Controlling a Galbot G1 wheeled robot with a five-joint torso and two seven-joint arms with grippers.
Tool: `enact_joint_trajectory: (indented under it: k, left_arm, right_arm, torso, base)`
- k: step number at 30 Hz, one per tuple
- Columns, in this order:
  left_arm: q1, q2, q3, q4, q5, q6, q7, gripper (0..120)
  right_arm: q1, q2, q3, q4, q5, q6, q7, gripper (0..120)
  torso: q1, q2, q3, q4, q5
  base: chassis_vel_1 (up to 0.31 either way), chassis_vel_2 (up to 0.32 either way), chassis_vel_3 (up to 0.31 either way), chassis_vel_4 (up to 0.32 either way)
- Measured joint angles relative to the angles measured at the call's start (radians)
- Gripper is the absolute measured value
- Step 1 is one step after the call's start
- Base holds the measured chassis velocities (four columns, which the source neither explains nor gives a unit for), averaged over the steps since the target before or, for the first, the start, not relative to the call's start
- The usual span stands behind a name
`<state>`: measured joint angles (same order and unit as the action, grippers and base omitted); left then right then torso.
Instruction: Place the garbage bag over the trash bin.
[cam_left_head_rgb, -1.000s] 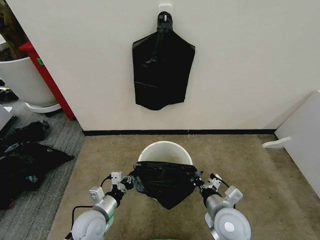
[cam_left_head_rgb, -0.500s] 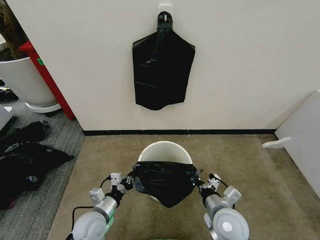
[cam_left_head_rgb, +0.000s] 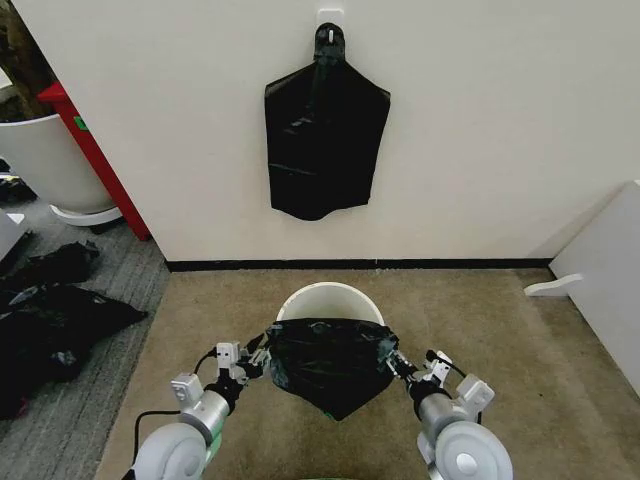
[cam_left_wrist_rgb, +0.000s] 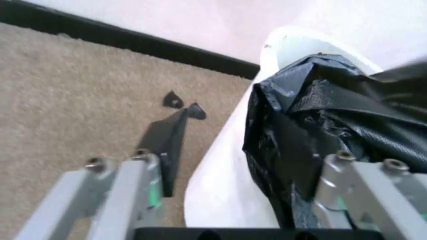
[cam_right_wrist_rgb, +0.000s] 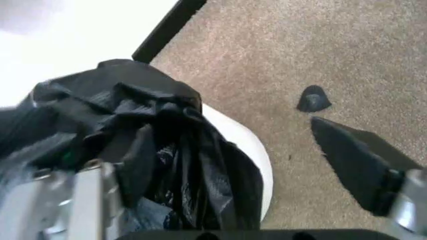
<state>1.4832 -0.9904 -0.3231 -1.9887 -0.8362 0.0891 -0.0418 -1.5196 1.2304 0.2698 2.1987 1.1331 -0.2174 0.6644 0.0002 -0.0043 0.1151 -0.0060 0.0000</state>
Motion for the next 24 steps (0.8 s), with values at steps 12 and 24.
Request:
enact_joint_trajectory:
  k: [12, 24]
  left_arm:
    - [0.052, 0.009, -0.062, -0.023, -0.038, -0.009, 0.075, 98]
    - [0.054, 0.014, -0.086, -0.006, -0.087, 0.002, 0.177, 100]
  right_arm:
    - [-0.008, -0.012, -0.006, 0.035, -0.002, -0.012, 0.047, 100]
    - [-0.025, -0.014, -0.007, 0.066, 0.000, -0.023, 0.042, 100]
  torso:
    - [0.000, 0.000, 0.000, 0.0001, 0.0001]
    - [0.000, 0.000, 0.000, 0.0000, 0.0000]
  base:
    - [0.000, 0.000, 0.000, 0.000]
    - [0.000, 0.000, 0.000, 0.000]
